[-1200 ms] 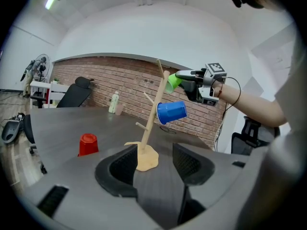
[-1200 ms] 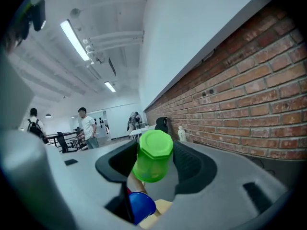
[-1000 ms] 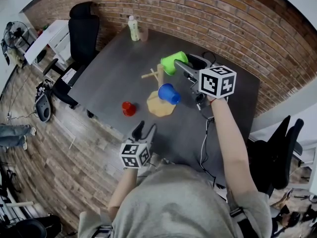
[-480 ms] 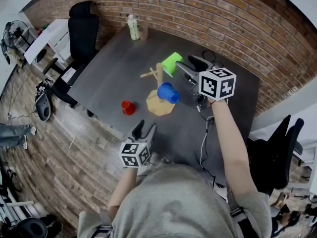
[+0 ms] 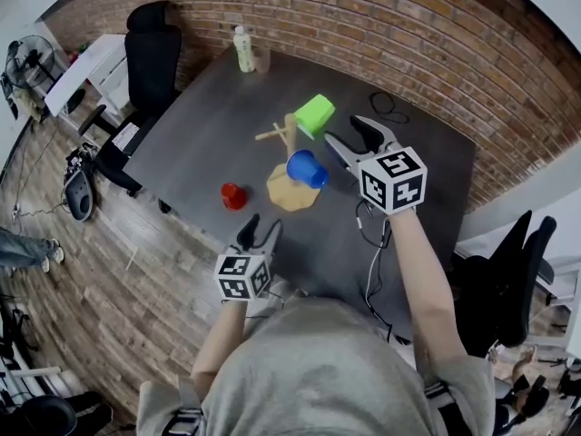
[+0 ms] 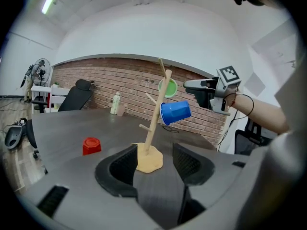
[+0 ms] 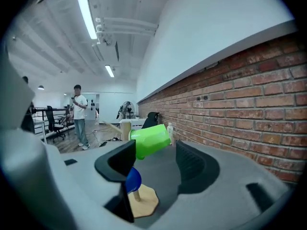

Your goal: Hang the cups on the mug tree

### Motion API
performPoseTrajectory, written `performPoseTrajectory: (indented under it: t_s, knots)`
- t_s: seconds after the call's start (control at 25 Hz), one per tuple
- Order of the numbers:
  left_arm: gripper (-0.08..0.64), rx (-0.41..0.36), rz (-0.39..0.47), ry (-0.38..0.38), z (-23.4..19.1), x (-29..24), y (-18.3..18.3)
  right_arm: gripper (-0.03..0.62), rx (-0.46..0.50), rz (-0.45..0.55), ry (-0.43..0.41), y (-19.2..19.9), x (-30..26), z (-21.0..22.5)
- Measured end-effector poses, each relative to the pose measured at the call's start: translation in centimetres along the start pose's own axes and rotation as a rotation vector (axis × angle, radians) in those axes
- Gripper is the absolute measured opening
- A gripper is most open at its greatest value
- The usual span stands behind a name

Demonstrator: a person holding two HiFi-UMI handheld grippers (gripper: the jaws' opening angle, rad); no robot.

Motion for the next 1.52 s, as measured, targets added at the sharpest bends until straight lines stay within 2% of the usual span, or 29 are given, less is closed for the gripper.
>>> performPoseTrajectory:
  t_s: [0.24, 0.64, 1.0, 1.28, 1.52]
  knots:
    - [0.222, -0.015, -0.007, -0.023, -0.9, -0.2, 0.0, 0.252, 0.097, 0.007, 0.030, 0.7, 1.5, -1.6]
    - [0.222, -0.052, -0.017, -0.132, -4.6, -0.6, 0.3, 0.252, 0.157, 0.020, 0.113, 3.2, 4.4, -3.0]
    - [0.233, -0.100, -0.035, -0.243, -9.3, -1.5, 1.4, 0.242, 0.101, 0.014, 0.154, 6.8, 6.2, -3.2]
    - [0.267, -0.159, -0.110, -0.301, -12.9, -3.0, 3.7, 0.236, 0.045, -0.001, 0.149, 9.3, 7.2, -3.9]
    - [0.291, -0.145, -0.116, -0.326, -15.1, -4.5, 4.8, 0.230, -0.003, -0.050, 0.132, 12.2, 8.1, -5.4]
Point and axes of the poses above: the fingertips, and each gripper's own axes: x backward along the fingers, z to its right, y out of its underside, the point moved 2 cm from there along x, backward along the fingers, and after that the axes turned 9 degrees about z, right-handed, at the moved point
